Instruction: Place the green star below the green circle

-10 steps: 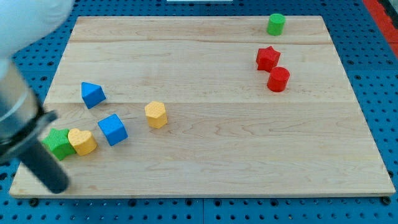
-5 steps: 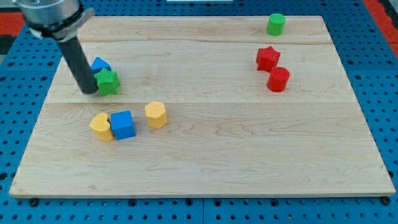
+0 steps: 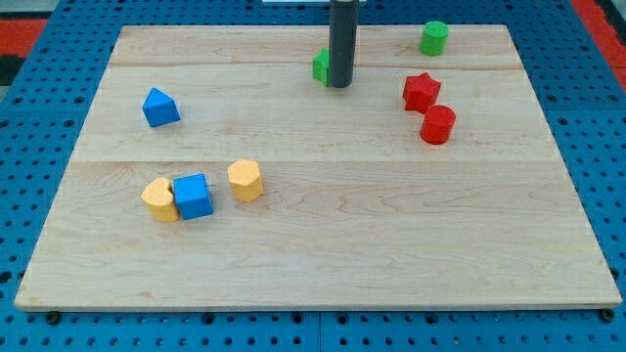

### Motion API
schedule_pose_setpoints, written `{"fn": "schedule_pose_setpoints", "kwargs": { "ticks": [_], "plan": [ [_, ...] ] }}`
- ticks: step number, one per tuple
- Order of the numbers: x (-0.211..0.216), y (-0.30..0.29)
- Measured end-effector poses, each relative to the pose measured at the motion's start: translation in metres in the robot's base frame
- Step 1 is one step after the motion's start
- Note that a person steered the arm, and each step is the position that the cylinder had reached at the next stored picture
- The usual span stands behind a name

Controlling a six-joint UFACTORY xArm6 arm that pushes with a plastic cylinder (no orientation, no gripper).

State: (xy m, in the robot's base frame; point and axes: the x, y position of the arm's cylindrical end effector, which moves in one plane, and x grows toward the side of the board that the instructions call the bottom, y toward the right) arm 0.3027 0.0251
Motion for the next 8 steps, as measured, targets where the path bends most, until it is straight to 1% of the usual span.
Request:
{"fn": "schedule_pose_setpoints", "kwargs": {
  "ticks": [1,2,3,4,5,6,7,8],
  "plan": [
    [0.033,-0.056],
    [-0.006,-0.053],
    [-0.016,-0.05],
    [-0.016,-0.007],
    [-0.016,0.012],
    [-0.033,-0.025],
    [-0.044,-0.003],
    [-0.019,0.062]
  ]
}}
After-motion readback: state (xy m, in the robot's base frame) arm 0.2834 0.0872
